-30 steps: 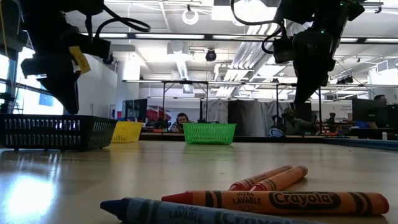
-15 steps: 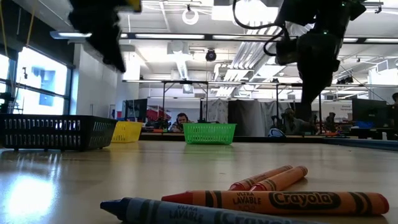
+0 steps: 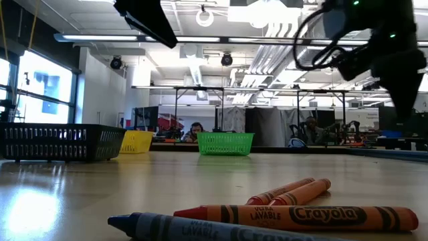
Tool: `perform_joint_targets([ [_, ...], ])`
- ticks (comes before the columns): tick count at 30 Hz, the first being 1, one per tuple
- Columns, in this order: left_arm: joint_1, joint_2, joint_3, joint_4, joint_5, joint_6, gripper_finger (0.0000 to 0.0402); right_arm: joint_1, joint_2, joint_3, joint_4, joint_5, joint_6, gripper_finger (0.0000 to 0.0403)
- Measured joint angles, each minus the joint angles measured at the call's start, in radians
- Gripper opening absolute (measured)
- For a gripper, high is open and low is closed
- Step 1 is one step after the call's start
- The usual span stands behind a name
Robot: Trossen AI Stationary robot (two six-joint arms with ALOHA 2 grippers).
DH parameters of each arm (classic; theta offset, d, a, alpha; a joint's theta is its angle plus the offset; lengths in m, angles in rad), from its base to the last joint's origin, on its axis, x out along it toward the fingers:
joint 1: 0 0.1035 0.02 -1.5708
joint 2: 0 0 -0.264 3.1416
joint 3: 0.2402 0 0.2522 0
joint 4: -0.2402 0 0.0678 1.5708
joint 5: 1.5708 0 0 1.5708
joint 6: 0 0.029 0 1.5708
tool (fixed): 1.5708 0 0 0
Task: Sort crayons
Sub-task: Put the blue crayon into the yellow bin
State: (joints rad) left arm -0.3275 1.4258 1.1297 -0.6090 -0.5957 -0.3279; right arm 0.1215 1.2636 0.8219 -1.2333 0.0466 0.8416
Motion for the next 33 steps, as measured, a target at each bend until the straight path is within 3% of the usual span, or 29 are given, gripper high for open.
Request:
perform_joint_targets([
  [7,0.000,0.000,0.000,0.001,-0.041,0.035,0.0090,0.134,0.000,0.000,0.017,-0.073,0.105,0.0011],
  [18,-0.001,0.000,0.000,-0.014,-0.045,0.041,0.0090,0.242,0.000,0.000,0.018,-0.129,0.176,0.0097],
  [33,0.000,0.000,0.000,-0.031,-0.045,0.121,0.0090,0.370,0.000,0.000,0.047,-0.055,-0.247,0.0103],
])
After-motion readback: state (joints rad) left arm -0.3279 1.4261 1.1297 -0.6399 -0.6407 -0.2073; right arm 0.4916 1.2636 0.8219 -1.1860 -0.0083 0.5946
